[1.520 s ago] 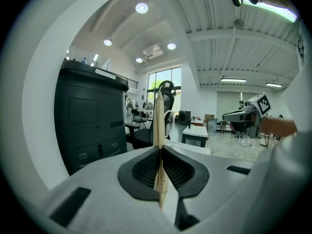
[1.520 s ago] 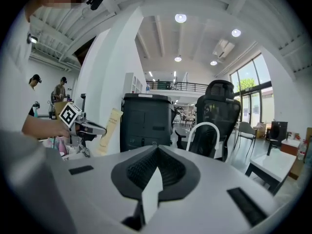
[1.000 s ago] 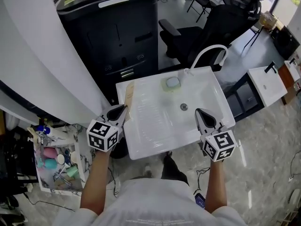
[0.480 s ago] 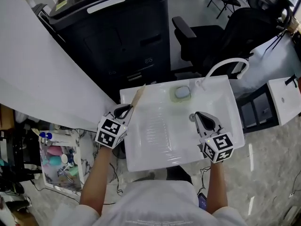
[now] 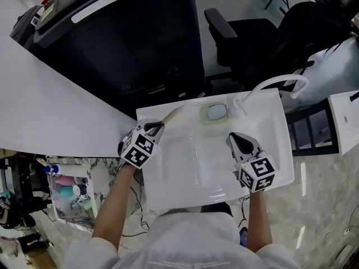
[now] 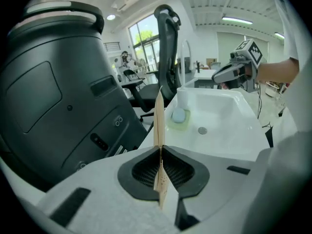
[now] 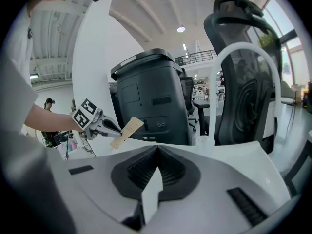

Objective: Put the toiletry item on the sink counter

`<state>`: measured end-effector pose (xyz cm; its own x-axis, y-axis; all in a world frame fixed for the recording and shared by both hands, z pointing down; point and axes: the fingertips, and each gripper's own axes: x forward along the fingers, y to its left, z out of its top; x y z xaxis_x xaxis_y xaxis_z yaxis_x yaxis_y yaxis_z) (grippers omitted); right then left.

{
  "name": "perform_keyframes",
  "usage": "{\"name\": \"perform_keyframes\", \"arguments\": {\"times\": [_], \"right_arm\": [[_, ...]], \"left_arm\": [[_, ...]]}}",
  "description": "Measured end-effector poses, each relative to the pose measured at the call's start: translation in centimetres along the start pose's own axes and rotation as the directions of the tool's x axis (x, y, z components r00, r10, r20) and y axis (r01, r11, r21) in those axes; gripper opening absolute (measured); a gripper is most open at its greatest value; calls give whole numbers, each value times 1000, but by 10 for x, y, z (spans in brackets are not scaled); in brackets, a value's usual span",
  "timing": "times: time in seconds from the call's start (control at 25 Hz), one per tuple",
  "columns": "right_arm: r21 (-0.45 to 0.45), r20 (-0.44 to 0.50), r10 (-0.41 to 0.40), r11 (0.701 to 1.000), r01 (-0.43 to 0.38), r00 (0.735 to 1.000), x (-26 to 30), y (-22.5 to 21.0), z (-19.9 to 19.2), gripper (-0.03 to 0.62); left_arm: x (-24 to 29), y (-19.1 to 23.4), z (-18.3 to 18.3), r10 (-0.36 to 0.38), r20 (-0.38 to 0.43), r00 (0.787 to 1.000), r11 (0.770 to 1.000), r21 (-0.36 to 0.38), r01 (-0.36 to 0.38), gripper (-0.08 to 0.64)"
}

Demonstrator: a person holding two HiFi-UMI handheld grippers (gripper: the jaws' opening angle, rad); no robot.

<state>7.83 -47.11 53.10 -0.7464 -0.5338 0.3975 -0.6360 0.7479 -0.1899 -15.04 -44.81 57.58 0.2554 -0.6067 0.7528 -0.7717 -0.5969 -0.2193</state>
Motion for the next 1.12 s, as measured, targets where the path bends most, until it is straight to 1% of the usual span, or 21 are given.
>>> {"name": "perform_keyframes", "arguments": {"times": [0.08,0.16,0.28,0.4,0.48,0.6,0.92,1.04,1.08,1.12], "right_arm": [[12,-17,4,1000,-4,1000,6,-6,-7,-5],[27,-33,8,1000,-7,999,11,-10,-14,-5],[40,-66,16,999,-13,998,17,-14,-26,-5],[43,-93,25,999,-21,995,23,-20,-34,-3],[47,-101,29,999,-24,994,26,-21,-36,-5],[54,-107,33,998,-28,994,30,-20,-36,-5],[65,-115,14,998,-7,993,32,-30,-37,-5],[68,-113,2,998,6,994,31,-35,-35,-5],[68,-111,-2,998,9,994,31,-36,-35,-5],[68,-110,-4,998,12,994,30,-37,-34,-5]], "left_arm": [[16,1,-2,-12,-40,999,999,45,14,23],[32,0,-6,-18,-87,996,993,113,28,23],[52,-1,-16,-16,-153,988,976,211,48,23],[68,1,-24,3,-200,980,957,285,56,23],[76,3,-29,13,-221,975,945,322,60,23],[86,1,-33,12,-236,972,934,349,73,23],[110,-3,-37,-19,-242,970,931,349,106,23],[119,-9,-42,-29,-265,964,918,374,131,23],[121,-11,-44,-35,-269,962,917,375,138,23],[123,-12,-46,-42,-266,963,922,362,140,23]]}}
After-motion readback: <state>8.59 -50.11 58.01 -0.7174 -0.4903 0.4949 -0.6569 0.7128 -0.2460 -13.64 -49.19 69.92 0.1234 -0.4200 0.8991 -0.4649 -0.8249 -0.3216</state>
